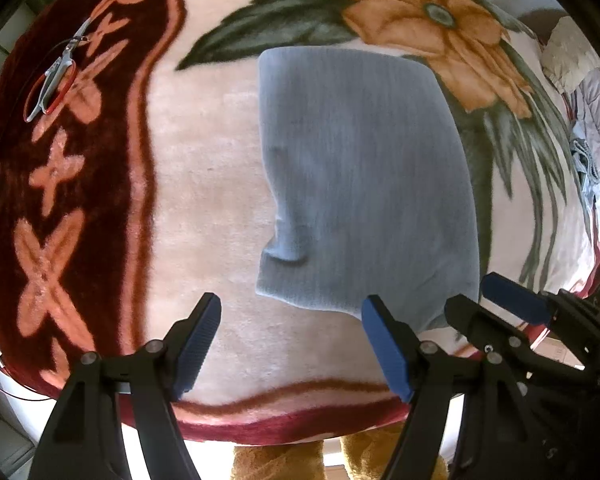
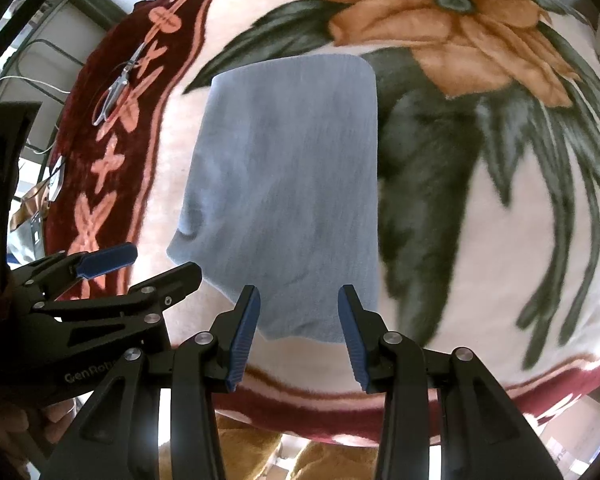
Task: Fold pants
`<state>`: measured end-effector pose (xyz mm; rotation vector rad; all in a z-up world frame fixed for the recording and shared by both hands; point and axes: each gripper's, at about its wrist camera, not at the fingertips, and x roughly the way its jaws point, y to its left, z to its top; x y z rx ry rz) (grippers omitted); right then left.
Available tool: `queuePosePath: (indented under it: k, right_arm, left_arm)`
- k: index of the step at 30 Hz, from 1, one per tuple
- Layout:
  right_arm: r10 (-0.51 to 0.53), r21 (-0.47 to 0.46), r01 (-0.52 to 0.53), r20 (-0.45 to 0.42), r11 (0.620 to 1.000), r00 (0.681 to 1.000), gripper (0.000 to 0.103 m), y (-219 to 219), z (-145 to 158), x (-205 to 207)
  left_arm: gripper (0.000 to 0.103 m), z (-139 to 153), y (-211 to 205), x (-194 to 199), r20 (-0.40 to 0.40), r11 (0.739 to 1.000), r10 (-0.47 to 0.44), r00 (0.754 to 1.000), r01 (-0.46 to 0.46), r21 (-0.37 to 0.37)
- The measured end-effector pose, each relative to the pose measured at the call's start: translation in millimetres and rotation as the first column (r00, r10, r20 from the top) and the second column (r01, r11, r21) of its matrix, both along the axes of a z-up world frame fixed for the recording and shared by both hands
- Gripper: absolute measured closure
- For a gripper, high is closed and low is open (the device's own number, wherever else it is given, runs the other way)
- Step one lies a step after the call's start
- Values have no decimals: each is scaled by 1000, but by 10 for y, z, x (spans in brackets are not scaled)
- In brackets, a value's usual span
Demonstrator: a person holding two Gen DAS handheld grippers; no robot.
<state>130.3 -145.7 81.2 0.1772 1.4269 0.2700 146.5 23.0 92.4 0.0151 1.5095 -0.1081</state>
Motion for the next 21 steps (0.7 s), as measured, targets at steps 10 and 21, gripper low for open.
queuePosePath:
  k: [10, 21]
  right_arm:
    - [-2, -4, 2, -6, 1000, 1000, 62, -3, -23, -2]
    - [-6, -3, 6, -13, 1000, 1000, 62, 4, -43, -2]
  left_arm:
    - [27, -14, 4, 9, -1, 1000, 3, 1000, -3, 2]
    - [27, -20, 13, 19, 2, 1000, -1, 1000, 1, 12]
